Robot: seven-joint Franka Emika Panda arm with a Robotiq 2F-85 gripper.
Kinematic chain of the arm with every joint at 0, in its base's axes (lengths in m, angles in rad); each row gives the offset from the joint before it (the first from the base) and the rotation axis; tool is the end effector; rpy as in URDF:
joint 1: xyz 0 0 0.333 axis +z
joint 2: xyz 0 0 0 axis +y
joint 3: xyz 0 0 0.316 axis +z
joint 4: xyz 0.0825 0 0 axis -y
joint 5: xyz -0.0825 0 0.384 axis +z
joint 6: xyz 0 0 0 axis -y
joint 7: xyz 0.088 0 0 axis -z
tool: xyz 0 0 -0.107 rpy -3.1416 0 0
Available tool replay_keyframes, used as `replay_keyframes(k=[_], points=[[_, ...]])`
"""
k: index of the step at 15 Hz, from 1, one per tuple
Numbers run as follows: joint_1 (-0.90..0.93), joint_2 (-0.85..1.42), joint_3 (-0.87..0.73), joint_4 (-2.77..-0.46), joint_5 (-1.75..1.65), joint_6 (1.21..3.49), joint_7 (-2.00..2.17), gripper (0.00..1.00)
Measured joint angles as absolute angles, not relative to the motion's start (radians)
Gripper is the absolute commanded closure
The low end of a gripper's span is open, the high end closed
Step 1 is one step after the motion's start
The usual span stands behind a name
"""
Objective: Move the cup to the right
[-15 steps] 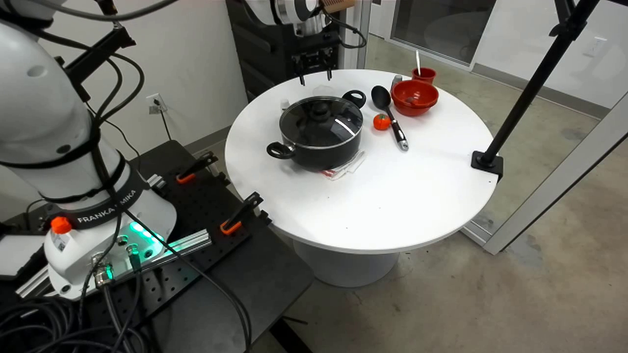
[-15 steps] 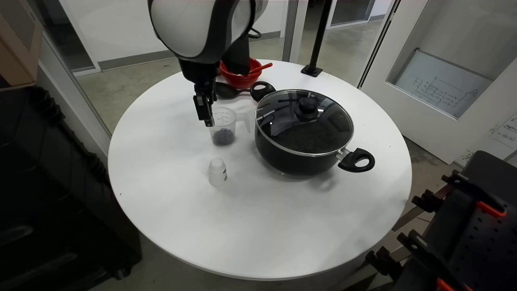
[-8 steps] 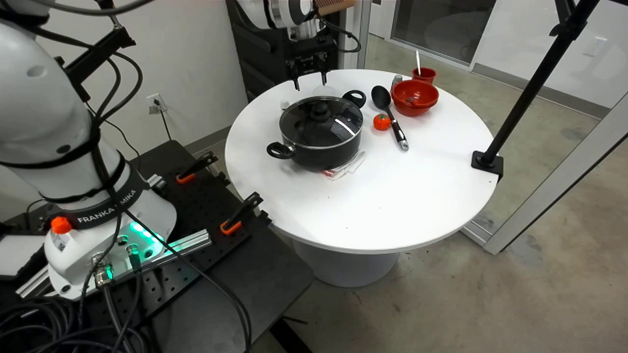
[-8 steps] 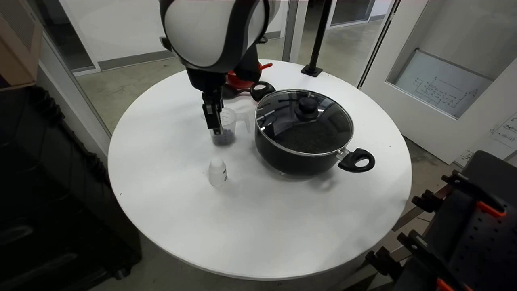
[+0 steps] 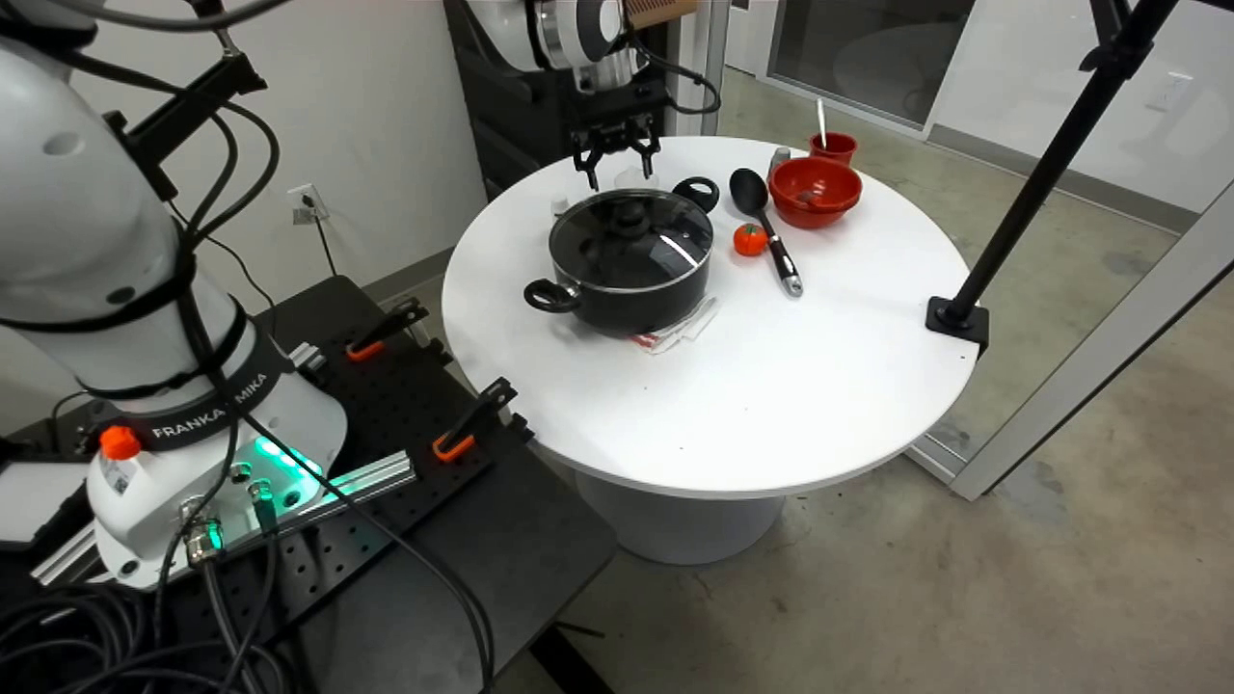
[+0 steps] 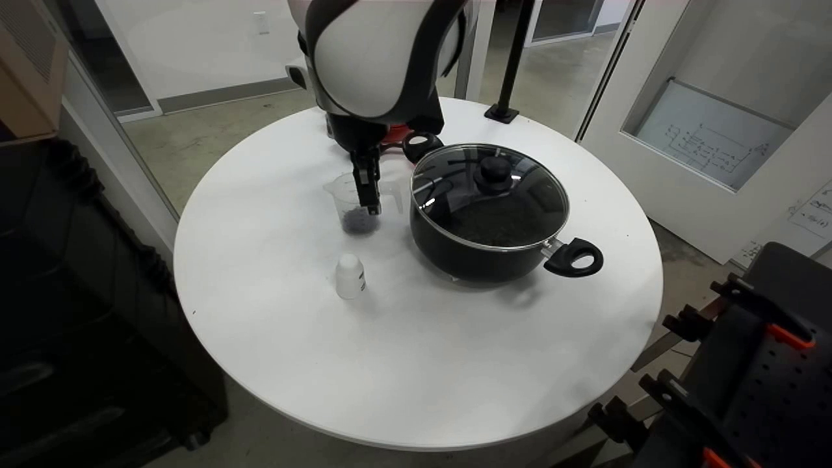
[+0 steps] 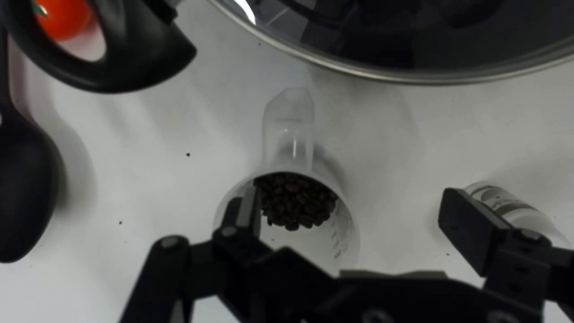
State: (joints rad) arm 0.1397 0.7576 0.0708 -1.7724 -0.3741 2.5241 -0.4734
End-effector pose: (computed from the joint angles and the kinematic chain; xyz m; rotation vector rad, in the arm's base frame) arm 0.6378 0.1370 0.1322 2.6321 1.3881 -0.0309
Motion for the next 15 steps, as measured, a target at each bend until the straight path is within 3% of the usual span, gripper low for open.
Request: replay_keyframes(k=[15], points=[[0.143, 0.764, 0.090, -1.780, -0.407, 2.570, -0.498, 0.00]])
